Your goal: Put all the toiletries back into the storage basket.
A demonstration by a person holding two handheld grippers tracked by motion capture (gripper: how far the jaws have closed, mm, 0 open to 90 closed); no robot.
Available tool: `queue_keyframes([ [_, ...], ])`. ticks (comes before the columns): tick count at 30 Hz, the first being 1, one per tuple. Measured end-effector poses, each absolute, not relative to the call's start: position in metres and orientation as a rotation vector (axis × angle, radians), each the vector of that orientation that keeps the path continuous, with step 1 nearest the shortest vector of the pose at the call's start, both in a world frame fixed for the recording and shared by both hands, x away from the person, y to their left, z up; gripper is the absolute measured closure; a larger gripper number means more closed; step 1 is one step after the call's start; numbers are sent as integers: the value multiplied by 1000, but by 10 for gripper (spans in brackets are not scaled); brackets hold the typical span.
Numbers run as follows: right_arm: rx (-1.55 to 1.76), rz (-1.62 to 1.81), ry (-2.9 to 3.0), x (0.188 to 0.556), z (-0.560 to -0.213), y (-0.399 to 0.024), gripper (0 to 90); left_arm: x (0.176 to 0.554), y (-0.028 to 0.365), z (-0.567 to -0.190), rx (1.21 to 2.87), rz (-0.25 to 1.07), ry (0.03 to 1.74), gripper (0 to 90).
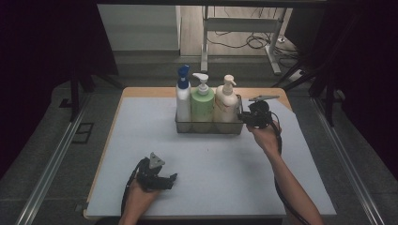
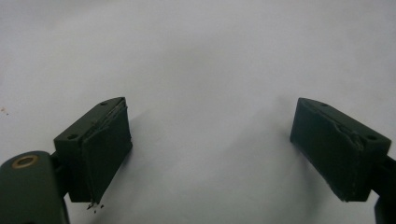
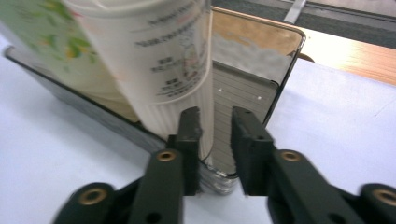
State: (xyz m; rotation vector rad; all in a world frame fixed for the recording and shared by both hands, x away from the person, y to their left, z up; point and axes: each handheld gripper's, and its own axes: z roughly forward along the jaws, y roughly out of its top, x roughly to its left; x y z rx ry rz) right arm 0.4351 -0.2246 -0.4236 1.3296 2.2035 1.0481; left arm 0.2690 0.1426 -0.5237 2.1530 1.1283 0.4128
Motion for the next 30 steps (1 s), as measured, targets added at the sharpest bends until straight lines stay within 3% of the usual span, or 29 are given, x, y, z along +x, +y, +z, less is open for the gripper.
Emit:
queue_keyframes([
  [13, 1358, 1053, 2207, 461, -434, -218, 879, 269, 143, -524, 2155, 413, 1128, 120],
  [30, 1365, 1024, 2259, 468, -450, -213, 894, 269, 143, -524, 2153, 412, 1129, 120],
])
